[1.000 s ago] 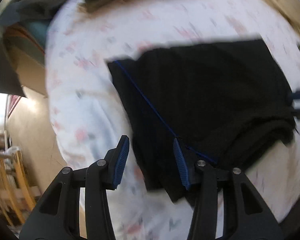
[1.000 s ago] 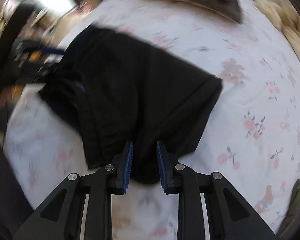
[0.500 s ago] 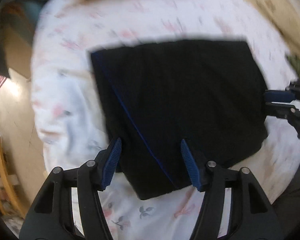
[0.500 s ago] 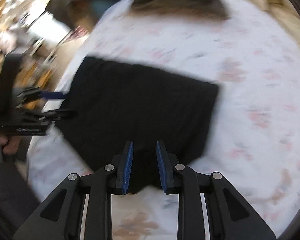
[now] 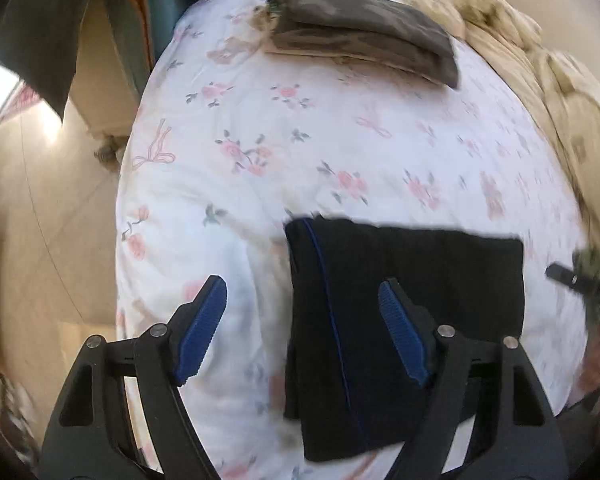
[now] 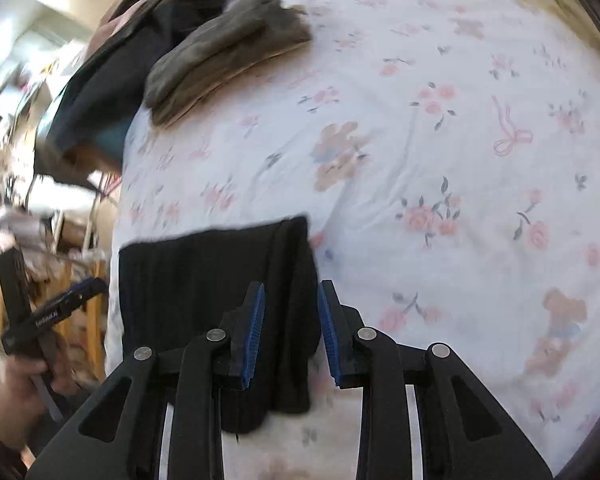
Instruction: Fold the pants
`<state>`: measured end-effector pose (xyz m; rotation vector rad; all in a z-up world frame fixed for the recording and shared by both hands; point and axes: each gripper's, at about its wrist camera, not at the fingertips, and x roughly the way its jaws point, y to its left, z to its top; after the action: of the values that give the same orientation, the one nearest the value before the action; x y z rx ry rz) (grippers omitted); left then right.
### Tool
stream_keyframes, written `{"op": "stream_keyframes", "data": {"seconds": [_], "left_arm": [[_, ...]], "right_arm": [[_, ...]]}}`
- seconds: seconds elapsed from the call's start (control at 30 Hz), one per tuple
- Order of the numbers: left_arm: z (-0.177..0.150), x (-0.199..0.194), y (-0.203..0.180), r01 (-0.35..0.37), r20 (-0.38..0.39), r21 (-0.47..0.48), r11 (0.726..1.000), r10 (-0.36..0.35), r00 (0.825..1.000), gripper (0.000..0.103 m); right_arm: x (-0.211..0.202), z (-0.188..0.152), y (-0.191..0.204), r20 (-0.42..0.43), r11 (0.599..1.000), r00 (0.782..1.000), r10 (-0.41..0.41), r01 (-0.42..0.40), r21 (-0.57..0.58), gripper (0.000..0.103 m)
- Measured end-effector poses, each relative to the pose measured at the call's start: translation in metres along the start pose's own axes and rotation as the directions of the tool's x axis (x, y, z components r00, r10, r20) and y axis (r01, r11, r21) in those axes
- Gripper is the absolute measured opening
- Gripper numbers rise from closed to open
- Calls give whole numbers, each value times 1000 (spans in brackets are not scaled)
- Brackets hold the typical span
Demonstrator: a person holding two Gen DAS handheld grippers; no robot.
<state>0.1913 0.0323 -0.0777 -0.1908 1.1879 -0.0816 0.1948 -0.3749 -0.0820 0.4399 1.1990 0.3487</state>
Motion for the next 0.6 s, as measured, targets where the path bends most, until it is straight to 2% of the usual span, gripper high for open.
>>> {"op": "stream_keyframes", "data": {"seconds": [0.1,0.17,0.27,0.3,0.37,0.47,0.5,0.53,0.57,0.6], "left_arm": [[12,9,19,74,-8,-127,989,-76,997,70],[9,10,20,109,-2,-173,979,-111,994,69],[19,11,12,116,26,-168,979,-113,993,67],[22,16,8,112,24,-163,980,-110,994,66],[18,20,8,112,4,-162,980,-113,994,55],[18,35,5,102,-40,-169,980,-110,993,52],[17,37,3,100,-46,-159,982,-108,993,52],[17,38,-1,96,-50,-141,985,-104,993,35],[18,40,-5,88,-52,-118,989,-95,994,10],[20,42,-7,73,-55,-97,993,-79,995,6]], "right_arm": [[19,15,-12,-7,996,999,48,-48,71,30],[32,20,-12,-10,992,996,84,-83,93,30],[47,24,-3,-16,986,990,137,-134,101,30],[49,25,0,-21,989,992,123,-120,89,30],[53,24,3,-40,995,996,84,-81,65,30],[63,22,2,-69,995,994,86,-82,63,29],[64,22,6,-72,997,995,69,-67,32,21],[65,22,13,-70,999,997,44,-46,-24,15],[66,22,17,-74,998,997,33,-37,-54,4],[66,22,18,-76,997,996,35,-40,-61,3]]}}
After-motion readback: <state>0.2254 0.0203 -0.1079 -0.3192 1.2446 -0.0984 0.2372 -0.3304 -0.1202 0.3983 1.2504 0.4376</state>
